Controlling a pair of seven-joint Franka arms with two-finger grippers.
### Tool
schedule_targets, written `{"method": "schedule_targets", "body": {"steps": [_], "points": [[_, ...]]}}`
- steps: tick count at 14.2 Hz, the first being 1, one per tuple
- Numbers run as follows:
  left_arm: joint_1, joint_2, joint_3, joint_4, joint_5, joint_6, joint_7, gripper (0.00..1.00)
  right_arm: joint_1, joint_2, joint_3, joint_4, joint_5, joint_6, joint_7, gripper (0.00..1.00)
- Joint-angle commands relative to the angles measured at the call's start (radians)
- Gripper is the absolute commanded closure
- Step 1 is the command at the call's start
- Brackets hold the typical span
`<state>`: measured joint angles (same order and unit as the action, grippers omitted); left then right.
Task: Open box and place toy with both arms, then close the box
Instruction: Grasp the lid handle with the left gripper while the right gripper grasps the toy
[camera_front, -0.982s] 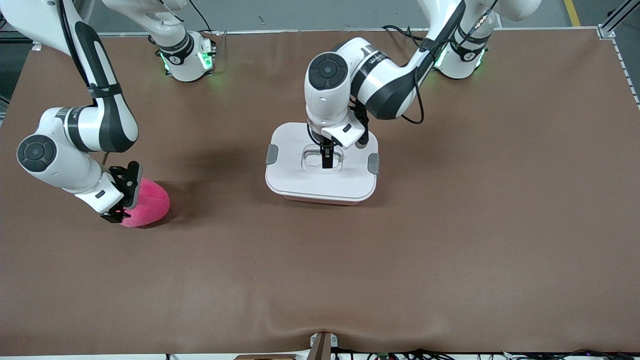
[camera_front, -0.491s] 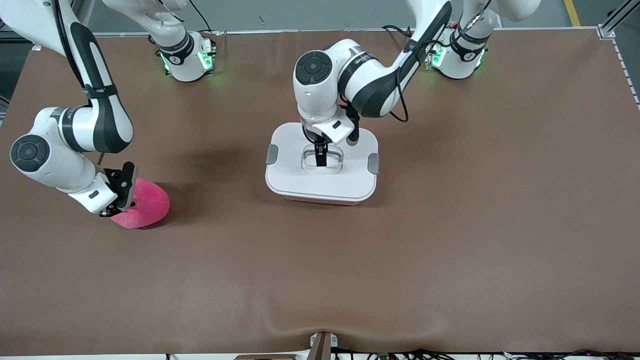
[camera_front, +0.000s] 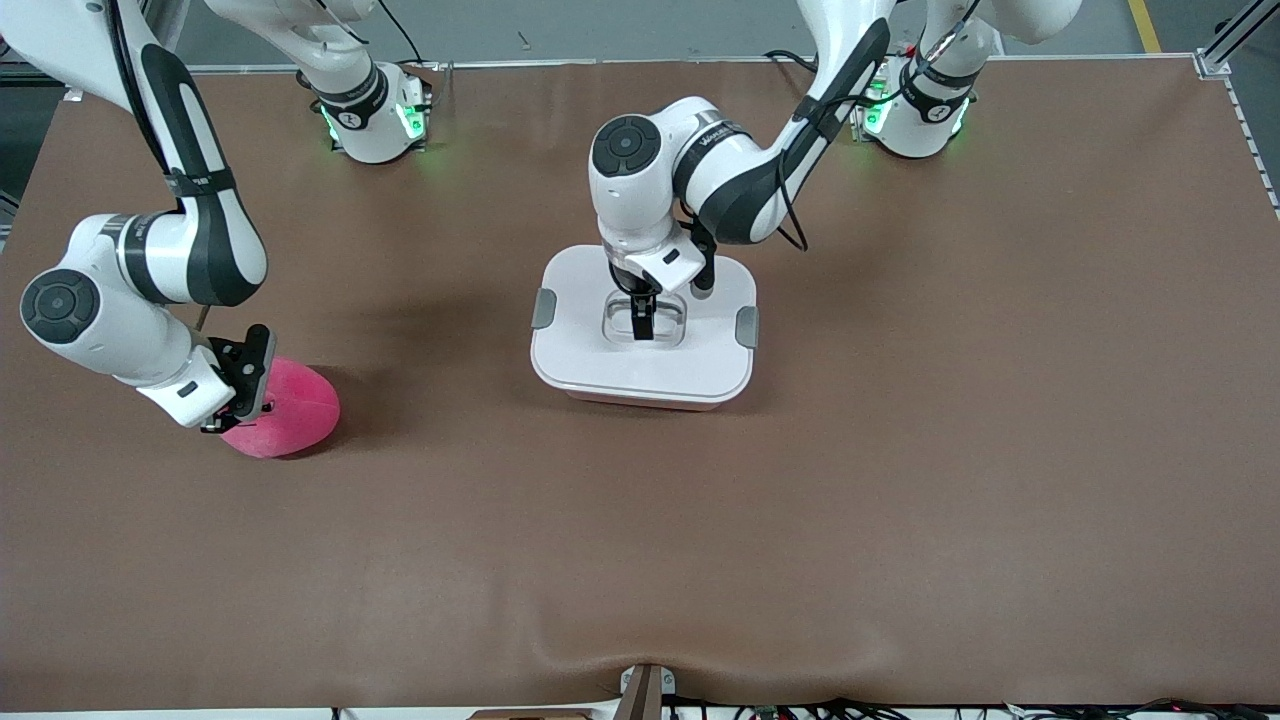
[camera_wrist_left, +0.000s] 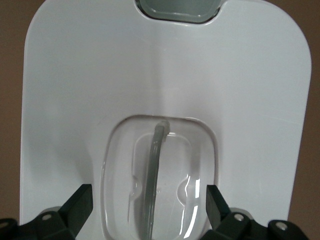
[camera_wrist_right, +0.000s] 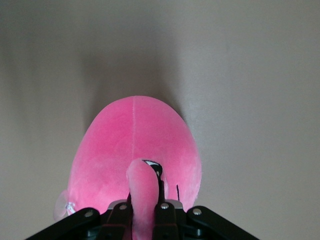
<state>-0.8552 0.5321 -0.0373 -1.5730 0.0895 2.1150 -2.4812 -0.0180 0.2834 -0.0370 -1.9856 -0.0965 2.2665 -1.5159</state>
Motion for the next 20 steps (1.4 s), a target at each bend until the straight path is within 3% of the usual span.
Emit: {"method": "schedule_targets", "body": {"steps": [1,5,12,14,20], "points": [[-0.007,-0.032,0.005,-0.028,0.021,0.028,-0.025,0.14,-0.002,-0.023,0.009,0.022,-0.006,-0.007,0.029,1.0],[-0.002,-0.044,0.005,-0.03,0.019,0.039,-0.061,0.21,0.055,-0.023,0.011,0.128,-0.017,-0.144,0.092,1.0],[-0.005,-0.054,0.005,-0.065,0.024,0.042,-0.061,0.24,0.092,-0.016,0.009,0.251,-0.04,-0.314,0.196,1.0],[-0.005,-0.057,0.004,-0.067,0.027,0.042,-0.059,0.46,0.093,-0.018,0.012,0.254,-0.055,-0.321,0.232,1.0],[-0.005,-0.067,0.005,-0.065,0.027,0.042,-0.059,0.7,0.09,-0.021,0.012,0.258,-0.054,-0.321,0.252,1.0]]}}
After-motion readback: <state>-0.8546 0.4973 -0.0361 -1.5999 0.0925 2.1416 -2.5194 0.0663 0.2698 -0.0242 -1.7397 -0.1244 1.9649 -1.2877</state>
